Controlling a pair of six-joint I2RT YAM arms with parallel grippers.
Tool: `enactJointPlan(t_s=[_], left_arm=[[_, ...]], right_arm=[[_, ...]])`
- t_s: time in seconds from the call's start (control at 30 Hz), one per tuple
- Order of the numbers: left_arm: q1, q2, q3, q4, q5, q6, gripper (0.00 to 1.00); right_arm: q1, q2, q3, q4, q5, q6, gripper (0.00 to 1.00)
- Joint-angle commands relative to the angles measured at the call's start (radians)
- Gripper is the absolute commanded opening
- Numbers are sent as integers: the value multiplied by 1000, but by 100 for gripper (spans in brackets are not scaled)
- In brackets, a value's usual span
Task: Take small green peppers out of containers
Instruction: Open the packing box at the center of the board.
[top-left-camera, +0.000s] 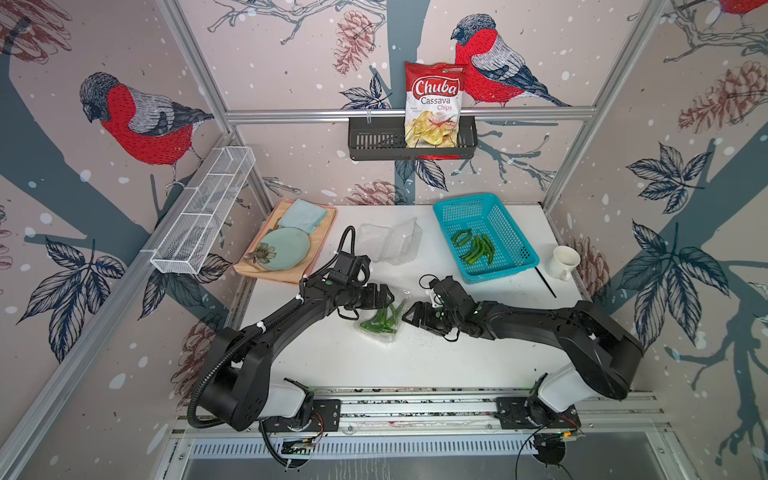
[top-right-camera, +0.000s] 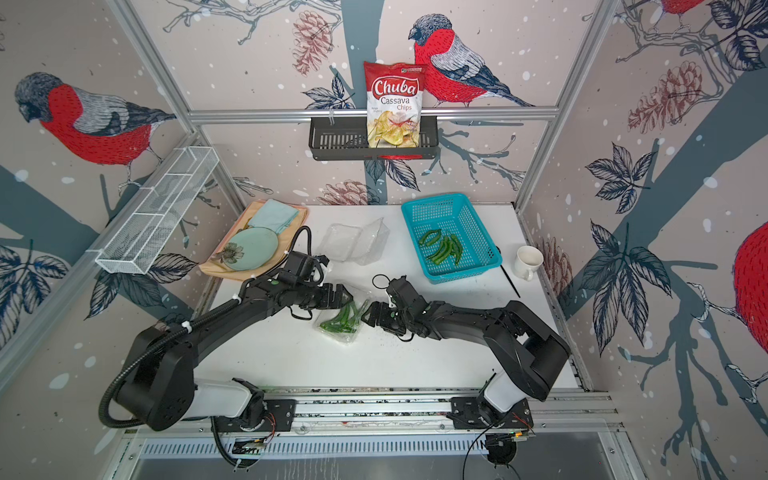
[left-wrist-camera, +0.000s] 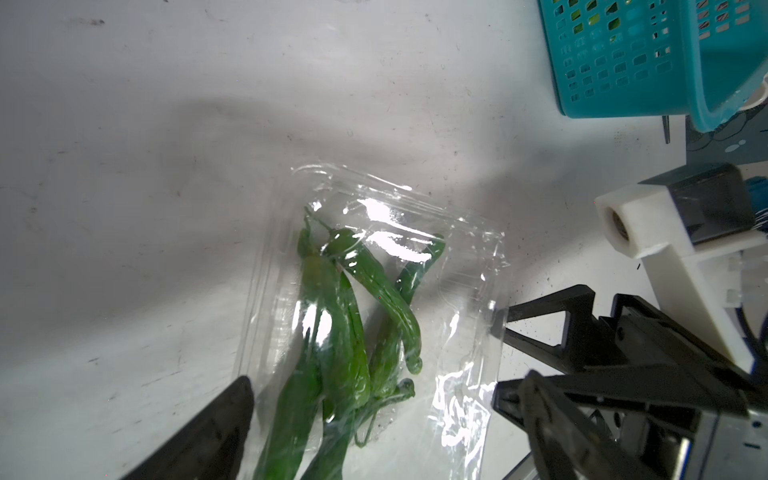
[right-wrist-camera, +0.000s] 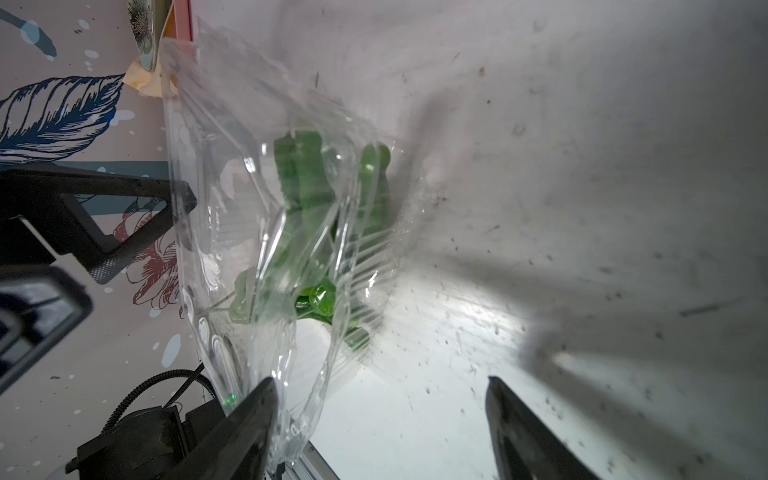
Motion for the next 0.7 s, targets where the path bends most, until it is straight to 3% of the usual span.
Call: enactJointPlan(t_s=[0.0,0.2,0.5,0.67], left_arm=[[-2,4,6,10,13,-2,97],[-5,16,12,12,17,1,97],[-18,24,20,18,18,-2,95],[-26,29,23,23,13,-5,95]], right_arm=[[-10,-33,-25,9,19,8,76],[-50,-53,-46,16,16,1,67],[-71,61,64,14,-11,-45,61],[-67,118,65,68,-17,-25,50]])
